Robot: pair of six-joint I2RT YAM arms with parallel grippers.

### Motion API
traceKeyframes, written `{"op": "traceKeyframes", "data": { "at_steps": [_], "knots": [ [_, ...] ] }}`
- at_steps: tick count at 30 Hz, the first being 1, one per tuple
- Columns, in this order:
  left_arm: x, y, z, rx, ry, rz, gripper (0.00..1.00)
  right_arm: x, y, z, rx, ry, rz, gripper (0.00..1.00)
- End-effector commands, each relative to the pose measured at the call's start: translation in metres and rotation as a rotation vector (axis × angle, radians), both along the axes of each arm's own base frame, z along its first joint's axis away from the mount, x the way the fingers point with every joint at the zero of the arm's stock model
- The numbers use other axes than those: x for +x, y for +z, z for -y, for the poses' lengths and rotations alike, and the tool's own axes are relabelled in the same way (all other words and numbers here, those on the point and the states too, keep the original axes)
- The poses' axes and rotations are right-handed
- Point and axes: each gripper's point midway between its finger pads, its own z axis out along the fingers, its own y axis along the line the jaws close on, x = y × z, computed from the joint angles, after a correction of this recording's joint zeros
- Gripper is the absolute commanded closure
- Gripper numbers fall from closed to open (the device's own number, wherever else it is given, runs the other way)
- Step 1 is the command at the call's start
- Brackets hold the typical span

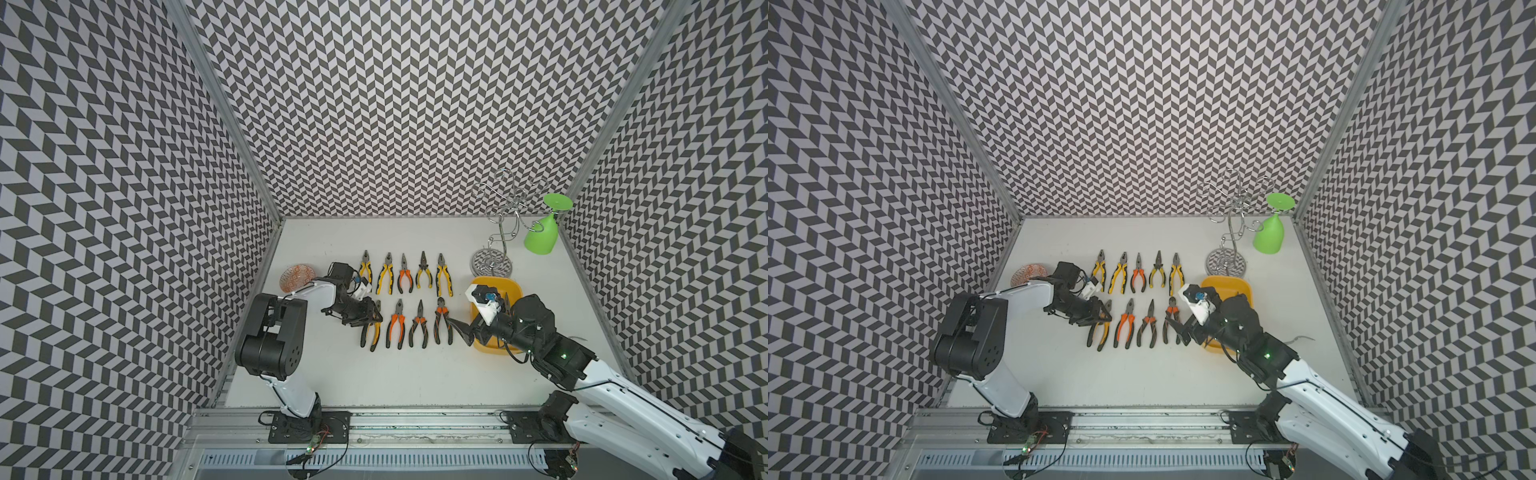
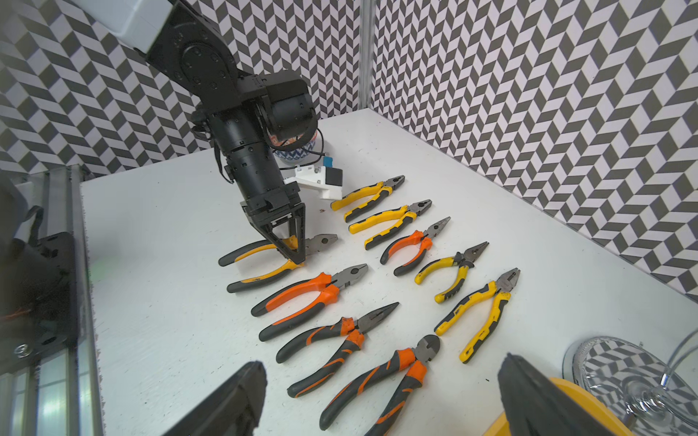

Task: Take the pliers out of the storage box
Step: Place the pliers at the center of the board.

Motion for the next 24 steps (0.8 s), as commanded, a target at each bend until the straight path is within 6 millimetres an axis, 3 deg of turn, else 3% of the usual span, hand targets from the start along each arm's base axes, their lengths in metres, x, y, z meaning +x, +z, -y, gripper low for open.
{"op": "traceKeyframes", "data": {
  "at_steps": [1, 12, 18, 24],
  "knots": [
    [-0.005, -0.009, -0.010, 0.064, 0.011, -0.007, 0.44, 0.017, 0.025, 0.017, 0.077, -0.154, 0.043, 0.02],
    [0.001, 0.005, -0.012, 0.077, 0.042, 0.044, 0.03, 0.045, 0.024, 0.062, 0.195, -0.441, -0.137, 0.05],
    [0.020, 0.039, -0.001, 0.031, 0.001, 0.251, 0.02, 0.052, -0.005, 0.086, 0.154, -0.586, -0.326, 0.07],
    [0.034, 0.097, 0.030, -0.033, -0.105, 0.603, 0.02, 0.052, -0.052, 0.121, 0.083, -0.775, -0.542, 0.17]
  ]
}}
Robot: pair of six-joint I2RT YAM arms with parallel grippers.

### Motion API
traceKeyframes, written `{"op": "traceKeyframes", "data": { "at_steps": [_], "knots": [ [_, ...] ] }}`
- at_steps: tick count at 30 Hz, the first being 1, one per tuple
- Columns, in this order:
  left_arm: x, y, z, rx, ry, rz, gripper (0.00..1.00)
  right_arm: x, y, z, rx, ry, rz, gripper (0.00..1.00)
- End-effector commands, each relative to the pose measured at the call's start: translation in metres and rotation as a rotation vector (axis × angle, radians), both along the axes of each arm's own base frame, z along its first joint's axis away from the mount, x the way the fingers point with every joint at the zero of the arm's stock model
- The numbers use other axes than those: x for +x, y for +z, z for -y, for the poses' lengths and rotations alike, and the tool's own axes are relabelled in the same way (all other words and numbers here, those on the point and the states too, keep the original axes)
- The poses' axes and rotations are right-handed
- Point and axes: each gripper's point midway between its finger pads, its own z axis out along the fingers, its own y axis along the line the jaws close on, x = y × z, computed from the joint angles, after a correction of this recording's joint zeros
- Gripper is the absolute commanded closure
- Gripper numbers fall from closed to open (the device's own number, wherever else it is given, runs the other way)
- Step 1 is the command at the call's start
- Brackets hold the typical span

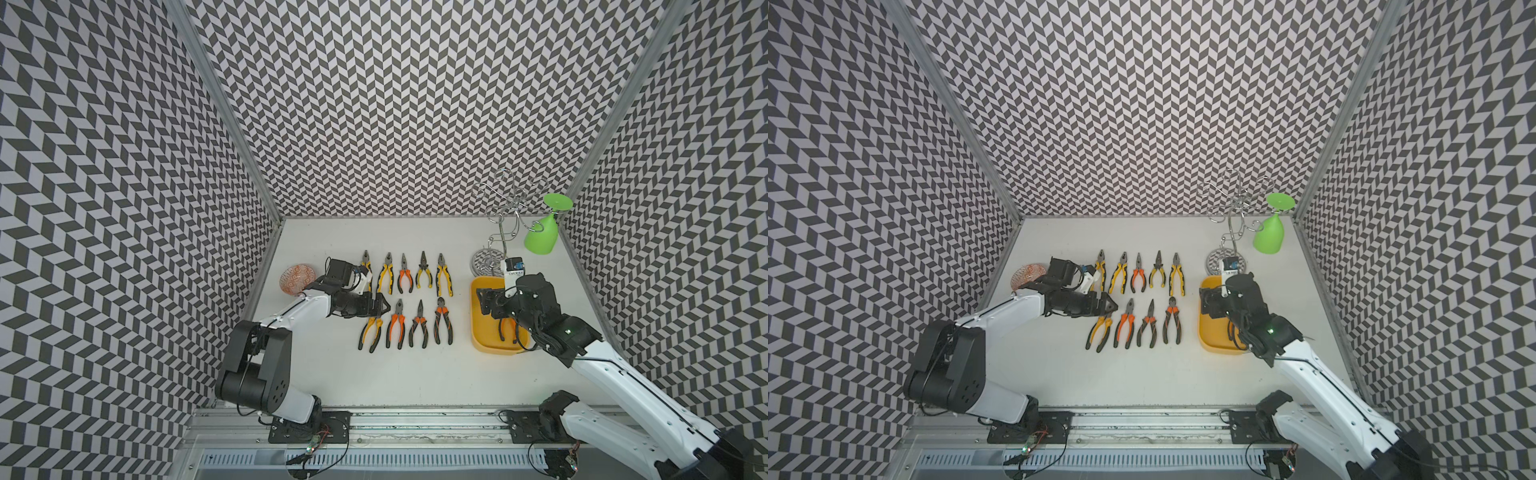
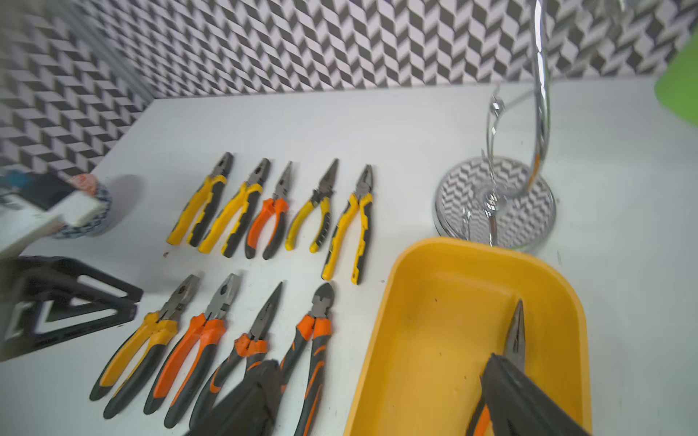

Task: Take the pliers out of the storage box
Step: Place the pliers at the center of the board, then pick up the pliers from the storage box.

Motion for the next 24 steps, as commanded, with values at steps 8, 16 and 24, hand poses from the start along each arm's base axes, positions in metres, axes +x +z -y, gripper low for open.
{"op": "traceKeyframes", "data": {
  "at_steps": [8, 16, 24],
  "knots": [
    [0.010, 0.112, 0.042, -0.065, -0.163, 0.649, 0.02, 0.003, -0.065, 0.047, -0.023, -0.216, -0.307, 0.45],
    [0.008, 0.128, 0.037, -0.052, -0.161, 0.734, 0.02, -0.008, -0.123, 0.046, -0.014, -0.258, -0.475, 0.51],
    [0.007, 0.127, 0.037, -0.059, -0.159, 0.733, 0.02, -0.014, -0.150, 0.043, 0.027, -0.289, -0.521, 0.66]
  ]
}}
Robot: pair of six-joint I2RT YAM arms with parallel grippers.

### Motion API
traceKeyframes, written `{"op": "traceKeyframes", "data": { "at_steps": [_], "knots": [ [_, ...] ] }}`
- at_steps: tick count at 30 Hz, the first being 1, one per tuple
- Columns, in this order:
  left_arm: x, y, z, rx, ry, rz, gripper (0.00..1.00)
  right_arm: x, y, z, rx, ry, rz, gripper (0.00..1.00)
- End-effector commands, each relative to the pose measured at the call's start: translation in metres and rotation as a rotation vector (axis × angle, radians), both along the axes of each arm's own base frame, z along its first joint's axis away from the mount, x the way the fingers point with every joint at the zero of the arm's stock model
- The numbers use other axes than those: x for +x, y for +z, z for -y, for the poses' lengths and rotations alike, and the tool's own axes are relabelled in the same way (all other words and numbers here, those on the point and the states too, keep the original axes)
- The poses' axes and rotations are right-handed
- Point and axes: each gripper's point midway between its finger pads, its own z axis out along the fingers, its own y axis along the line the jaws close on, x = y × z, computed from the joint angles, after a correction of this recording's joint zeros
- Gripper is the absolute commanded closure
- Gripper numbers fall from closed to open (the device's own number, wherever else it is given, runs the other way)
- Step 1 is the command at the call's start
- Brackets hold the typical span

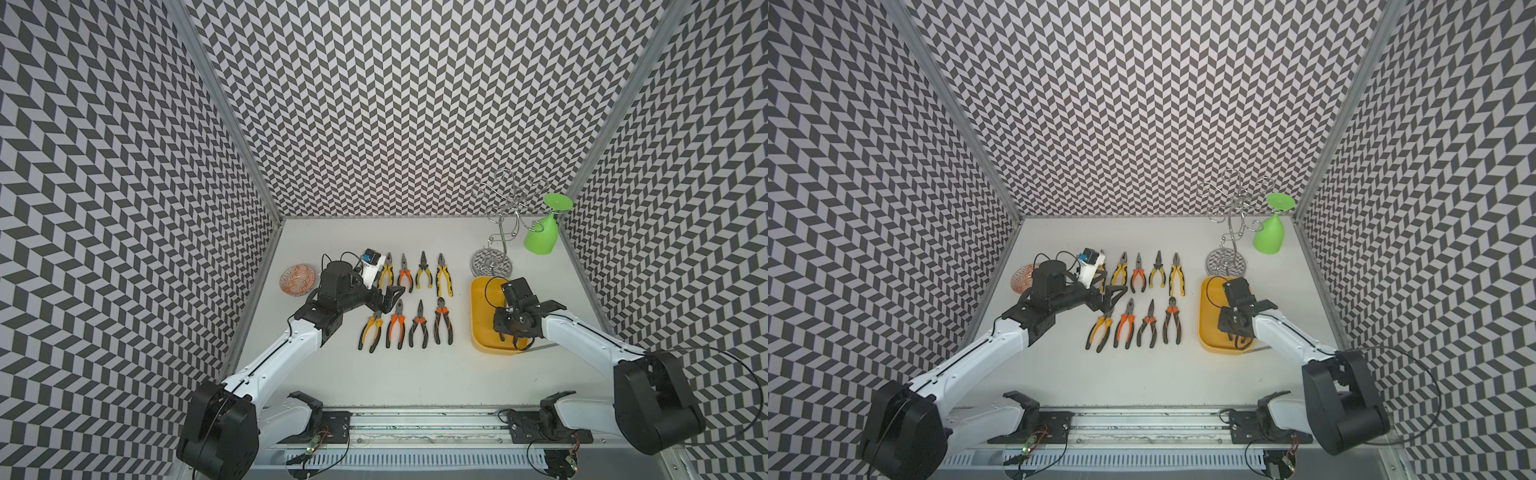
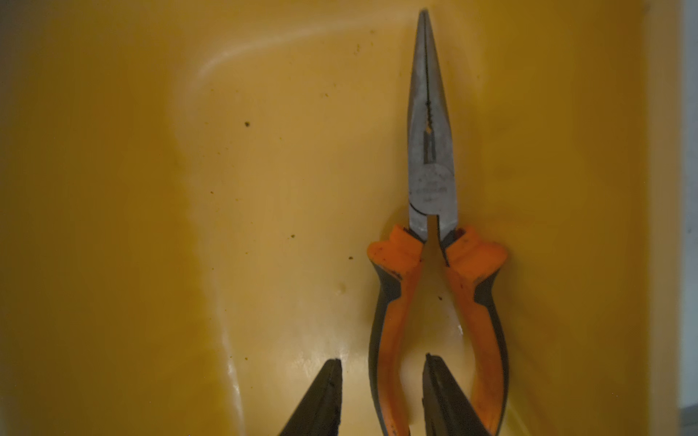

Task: Take the pliers out of the storage box
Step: Pick up the pliers from the storage box.

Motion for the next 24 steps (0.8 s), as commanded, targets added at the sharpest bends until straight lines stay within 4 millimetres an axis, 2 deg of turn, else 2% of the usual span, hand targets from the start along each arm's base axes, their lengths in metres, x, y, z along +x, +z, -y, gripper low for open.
{"op": "traceKeyframes", "data": {
  "at_steps": [1, 8, 12, 14, 17, 24],
  "knots": [
    [0.002, 0.010, -0.001, -0.007, 0.004, 0.054, 0.02, 0.012, -0.002, -0.006, 0.046, -0.026, 0.042, 0.68],
    [0.003, 0.012, -0.003, -0.013, 0.023, 0.050, 0.02, 0.011, -0.012, -0.007, 0.047, -0.034, 0.018, 0.80],
    [0.002, 0.017, -0.004, -0.036, 0.036, 0.050, 0.02, 0.011, -0.008, -0.006, 0.050, -0.040, 0.033, 0.95],
    [0.002, 0.018, -0.004, -0.051, 0.044, 0.048, 0.02, 0.012, -0.003, -0.006, 0.052, -0.037, 0.050, 1.00],
    [0.002, 0.014, -0.005, -0.054, 0.053, 0.036, 0.02, 0.014, 0.008, -0.005, 0.052, -0.027, 0.094, 1.00],
    [0.006, 0.019, 0.001, -0.150, 0.071, -0.011, 0.02, 0.024, 0.050, -0.015, 0.090, 0.045, 0.257, 1.00]
  ]
}}
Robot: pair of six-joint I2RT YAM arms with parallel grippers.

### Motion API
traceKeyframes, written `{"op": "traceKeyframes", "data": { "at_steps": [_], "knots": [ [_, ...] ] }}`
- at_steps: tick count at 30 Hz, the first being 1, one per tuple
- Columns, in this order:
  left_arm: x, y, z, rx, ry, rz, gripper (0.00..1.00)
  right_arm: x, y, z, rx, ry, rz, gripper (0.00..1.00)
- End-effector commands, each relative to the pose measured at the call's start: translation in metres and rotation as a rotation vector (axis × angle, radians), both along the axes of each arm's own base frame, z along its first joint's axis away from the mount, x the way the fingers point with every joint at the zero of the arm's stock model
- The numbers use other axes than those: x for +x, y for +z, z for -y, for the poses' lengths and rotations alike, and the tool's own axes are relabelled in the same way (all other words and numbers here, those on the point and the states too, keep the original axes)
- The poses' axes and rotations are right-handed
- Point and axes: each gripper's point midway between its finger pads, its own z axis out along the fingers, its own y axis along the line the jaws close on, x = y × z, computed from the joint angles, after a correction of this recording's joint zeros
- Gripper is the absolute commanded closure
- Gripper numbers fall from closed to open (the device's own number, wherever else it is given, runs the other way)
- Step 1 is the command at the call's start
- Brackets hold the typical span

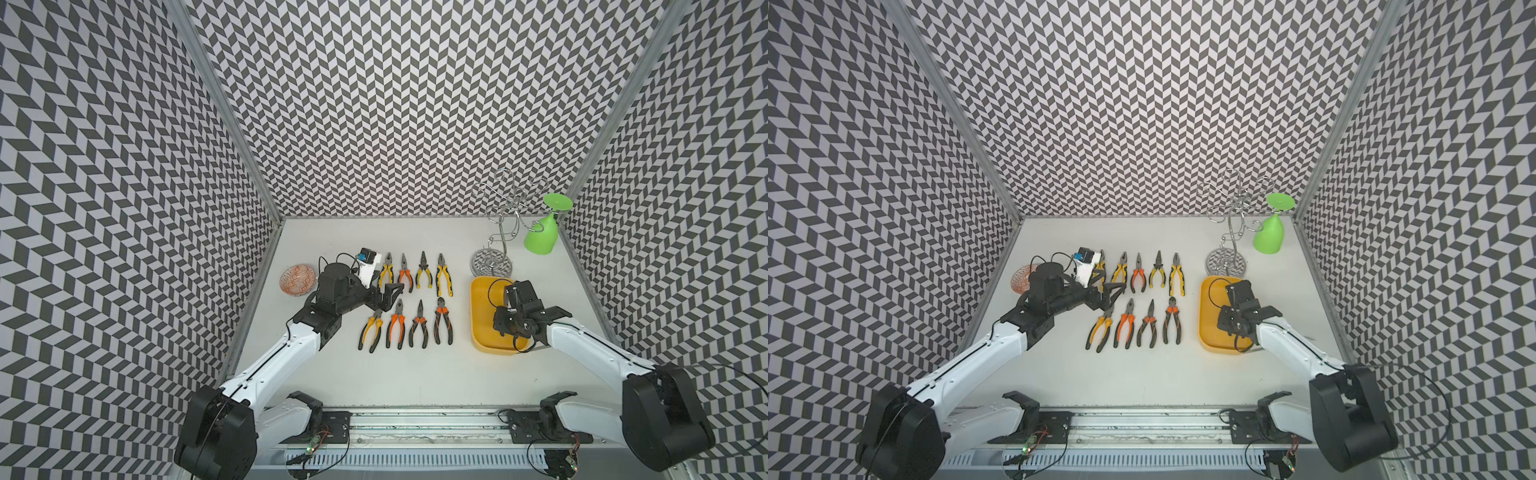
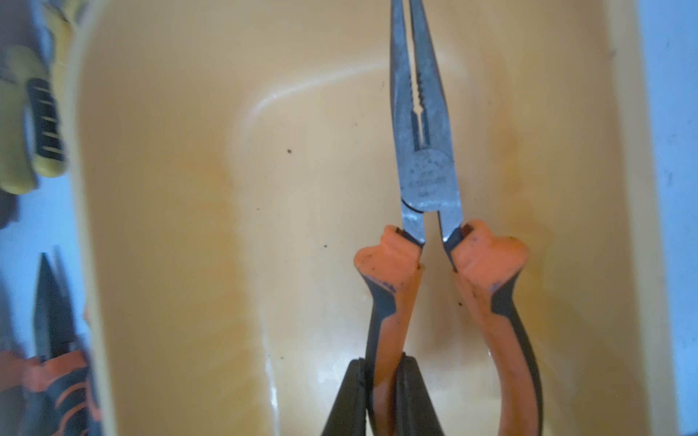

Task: Take the pliers out of the storage box
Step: Pick up the pliers from the storage box.

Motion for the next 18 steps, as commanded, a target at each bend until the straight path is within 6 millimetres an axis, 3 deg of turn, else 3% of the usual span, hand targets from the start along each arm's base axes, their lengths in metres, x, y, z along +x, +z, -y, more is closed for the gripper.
{"op": "traceKeyframes", "data": {
  "at_steps": [1, 6, 10, 18],
  "knots": [
    [0.005, 0.009, 0.006, -0.083, 0.008, -0.017, 0.02, 0.017, 0.033, -0.010, 0.022, 0.053, 0.154, 1.00],
    [0.008, 0.009, 0.028, -0.134, -0.014, -0.079, 0.02, 0.023, 0.069, -0.026, 0.060, 0.115, 0.289, 1.00],
    [0.011, 0.018, 0.054, -0.199, -0.028, -0.092, 0.02, 0.023, 0.098, -0.051, 0.078, 0.222, 0.402, 1.00],
    [0.008, 0.045, 0.131, -0.324, -0.127, -0.082, 0.02, 0.016, 0.151, -0.092, 0.145, 0.344, 0.606, 1.00]
  ]
}}
